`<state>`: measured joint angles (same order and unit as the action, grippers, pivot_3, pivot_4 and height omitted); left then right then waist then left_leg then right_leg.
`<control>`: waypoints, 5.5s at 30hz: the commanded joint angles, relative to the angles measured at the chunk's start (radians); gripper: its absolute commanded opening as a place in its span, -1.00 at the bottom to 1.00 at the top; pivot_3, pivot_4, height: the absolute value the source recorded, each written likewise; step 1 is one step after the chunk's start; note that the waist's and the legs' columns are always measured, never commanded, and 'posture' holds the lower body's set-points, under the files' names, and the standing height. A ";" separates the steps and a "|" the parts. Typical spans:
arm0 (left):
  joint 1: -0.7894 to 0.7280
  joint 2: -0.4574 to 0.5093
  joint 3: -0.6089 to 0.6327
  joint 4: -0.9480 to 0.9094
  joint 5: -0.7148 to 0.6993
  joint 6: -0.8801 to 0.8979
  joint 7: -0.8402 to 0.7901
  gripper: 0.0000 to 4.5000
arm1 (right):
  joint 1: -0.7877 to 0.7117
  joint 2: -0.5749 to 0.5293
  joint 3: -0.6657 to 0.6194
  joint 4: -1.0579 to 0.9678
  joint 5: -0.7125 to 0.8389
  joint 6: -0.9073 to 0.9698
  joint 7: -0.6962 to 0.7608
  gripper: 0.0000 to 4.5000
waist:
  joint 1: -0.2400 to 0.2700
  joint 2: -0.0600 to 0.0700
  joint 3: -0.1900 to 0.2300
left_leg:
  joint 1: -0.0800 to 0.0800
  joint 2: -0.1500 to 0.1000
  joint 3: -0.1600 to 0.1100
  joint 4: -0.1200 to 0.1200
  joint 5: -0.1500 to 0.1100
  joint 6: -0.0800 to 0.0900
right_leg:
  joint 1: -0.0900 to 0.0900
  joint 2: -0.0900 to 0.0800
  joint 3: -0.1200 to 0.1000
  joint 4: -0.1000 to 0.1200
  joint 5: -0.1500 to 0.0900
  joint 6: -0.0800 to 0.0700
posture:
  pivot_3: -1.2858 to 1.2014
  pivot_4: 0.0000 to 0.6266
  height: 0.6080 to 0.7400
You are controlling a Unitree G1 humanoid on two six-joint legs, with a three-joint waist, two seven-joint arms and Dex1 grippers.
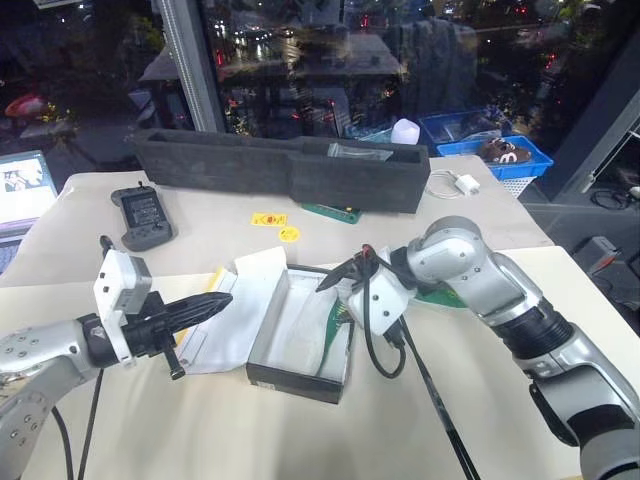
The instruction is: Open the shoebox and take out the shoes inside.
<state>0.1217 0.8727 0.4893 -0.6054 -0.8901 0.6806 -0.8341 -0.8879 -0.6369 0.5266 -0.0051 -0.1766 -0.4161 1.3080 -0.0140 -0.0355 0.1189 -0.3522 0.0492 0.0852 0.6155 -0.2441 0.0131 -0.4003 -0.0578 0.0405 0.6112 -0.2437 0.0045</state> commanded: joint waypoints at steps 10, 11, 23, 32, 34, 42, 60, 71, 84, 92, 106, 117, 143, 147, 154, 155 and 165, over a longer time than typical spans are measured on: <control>0.000 0.004 0.027 -0.033 -0.022 -0.002 0.024 -1.00 | -0.067 0.124 0.124 0.212 -0.144 -0.287 -0.057 0.39 | -0.003 0.000 0.000 | 0.000 0.001 0.000 0.000 0.000 -0.001 | -0.001 0.000 0.000 0.001 0.000 -0.002 | 0.03 -0.52 1.00; 0.001 0.005 0.030 -0.034 -0.024 -0.002 0.025 -1.00 | -0.070 0.129 0.132 0.237 -0.160 -0.309 -0.067 0.39 | -0.003 0.000 0.000 | 0.000 0.001 0.000 0.000 0.000 -0.001 | -0.001 0.000 0.000 0.001 0.000 -0.002 | 0.03 -0.52 1.00; 0.010 0.008 0.031 -0.042 -0.030 -0.003 0.035 -1.00 | -0.080 0.163 0.157 0.344 -0.187 -0.363 -0.105 0.05 | -0.001 0.000 0.000 | 0.001 0.001 0.000 0.000 0.001 -0.002 | 0.000 -0.001 0.000 0.001 0.000 -0.002 | 0.03 -0.52 1.00; 0.004 0.004 0.012 -0.040 -0.023 -0.010 0.034 -1.00 | -0.080 0.155 0.130 0.292 -0.148 -0.323 -0.099 -0.80 | -0.001 0.000 0.000 | 0.000 0.001 -0.001 0.000 0.001 -0.002 | 0.000 -0.001 0.000 0.001 0.000 -0.002 | 0.03 -0.52 1.00; 0.003 0.004 0.010 -0.039 -0.022 -0.010 0.034 -1.00 | -0.092 0.152 0.112 0.267 -0.122 -0.308 -0.099 -0.80 | -0.001 0.000 0.000 | 0.000 0.001 -0.001 0.000 0.001 -0.002 | 0.000 -0.002 0.000 0.001 0.000 -0.002 | 0.03 -0.52 1.00; -0.002 0.007 0.004 -0.033 -0.013 -0.013 0.030 -1.00 | -0.108 0.076 0.023 0.084 -0.021 -0.282 -0.092 -0.80 | -0.001 0.000 0.000 | 0.000 0.001 -0.001 -0.001 0.001 -0.002 | -0.001 -0.002 0.000 0.001 0.000 -0.001 | 0.03 -0.52 1.00; -0.011 -0.003 -0.022 -0.023 0.011 -0.027 0.016 -1.00 | -0.214 -0.098 -0.319 0.170 0.041 0.265 -0.219 -0.80 | 0.002 0.000 0.000 | -0.001 0.001 0.000 -0.001 0.001 -0.002 | -0.002 -0.002 0.000 0.000 0.000 -0.002 | 0.03 -0.52 1.00; -0.053 -0.007 -0.072 0.004 0.026 -0.029 -0.006 -1.00 | -0.412 0.017 -1.139 0.257 0.336 1.566 -0.791 -0.80 | 0.002 0.002 0.001 | -0.002 0.001 -0.004 -0.004 0.001 -0.002 | -0.003 -0.004 0.003 0.000 0.001 -0.001 | 0.03 -0.52 1.00; -0.098 -0.003 -0.126 0.051 0.059 -0.048 -0.055 -1.00 | -0.497 0.554 -2.147 -0.359 0.238 2.009 -1.356 -0.80 | -0.030 0.020 -0.004 | -0.007 -0.002 -0.007 -0.006 0.000 -0.004 | -0.003 0.000 0.005 -0.001 0.002 0.003 | 0.03 -0.52 1.00; -0.108 0.001 -0.127 0.063 0.068 -0.048 -0.080 -1.00 | -0.335 0.819 -2.216 -0.649 0.362 2.031 -1.267 -0.80 | -0.028 0.017 -0.006 | -0.005 -0.002 -0.010 -0.005 0.000 -0.004 | -0.002 0.002 0.002 -0.003 0.002 0.003 | 0.03 -0.52 1.00; -0.115 -0.001 -0.136 0.066 0.070 -0.041 -0.092 -1.00 | 0.215 1.289 -2.054 -0.886 0.673 2.031 -1.254 -0.80 | -0.032 0.016 -0.007 | -0.007 -0.006 -0.018 -0.004 0.001 -0.006 | 0.001 0.000 0.003 -0.003 -0.001 0.005 | 0.03 -0.52 1.00; -0.164 -0.007 -0.179 0.094 0.087 -0.048 -0.101 -1.00 | 0.555 1.163 -1.697 -0.555 1.189 2.031 -1.540 -0.80 | -0.071 0.008 -0.004 | -0.001 -0.001 -0.021 -0.008 0.000 -0.005 | 0.012 0.003 0.005 -0.008 -0.007 0.005 | 0.03 -0.52 1.00; -0.162 -0.007 -0.178 0.079 0.102 -0.047 -0.105 -1.00 | 0.671 0.747 -1.160 -0.162 1.566 1.746 -1.820 0.62 | -0.136 0.002 -0.003 | -0.001 0.004 -0.034 -0.011 -0.001 -0.004 | -0.002 0.031 0.032 -0.014 0.001 0.001 | 0.03 -0.52 1.00; -0.175 -0.011 -0.186 0.090 0.106 -0.050 -0.104 -1.00 | 0.718 0.452 -1.088 -0.226 1.616 1.845 -1.701 0.62 | -0.120 0.001 -0.003 | -0.001 0.002 -0.034 -0.012 -0.001 -0.003 | -0.003 0.031 0.032 -0.014 0.002 0.000 | 0.03 -0.52 1.00; -0.195 -0.016 -0.200 0.109 0.113 -0.054 -0.109 -1.00 | 0.850 -0.015 -1.042 -0.283 1.773 1.931 -1.389 0.62 | -0.046 0.005 -0.002 | -0.003 -0.002 -0.031 -0.011 -0.007 0.006 | -0.005 0.029 0.033 -0.017 0.002 0.005 | 0.03 -0.52 1.00; -0.198 -0.017 -0.203 0.112 0.115 -0.055 -0.111 -1.00 | 0.864 -0.067 -1.028 -0.292 1.757 1.935 -1.340 0.62 | -0.040 0.004 -0.002 | -0.004 -0.002 -0.031 -0.010 -0.008 0.006 | -0.005 0.028 0.033 -0.017 0.001 0.006 | 0.03 -0.52 1.00; -0.213 -0.027 -0.211 0.143 0.139 -0.073 -0.111 -1.00 | 0.867 -0.334 -0.976 -0.352 1.522 1.780 -0.909 0.62 | -0.022 0.002 -0.001 | -0.008 -0.002 -0.031 -0.007 -0.008 0.006 | -0.003 0.028 0.034 -0.017 0.001 0.008 | 0.03 -0.52 1.00</control>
<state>-0.0757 0.8500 0.2577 -0.4601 -0.7551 0.6323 -0.9518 -0.0065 -0.9476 -0.4344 -0.3216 1.3893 1.4368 0.3108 -0.0363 -0.0335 0.1181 -0.3613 0.0467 0.0545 0.6088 -0.2523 0.0190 -0.4037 -0.0298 0.0740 0.5942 -0.2424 0.0124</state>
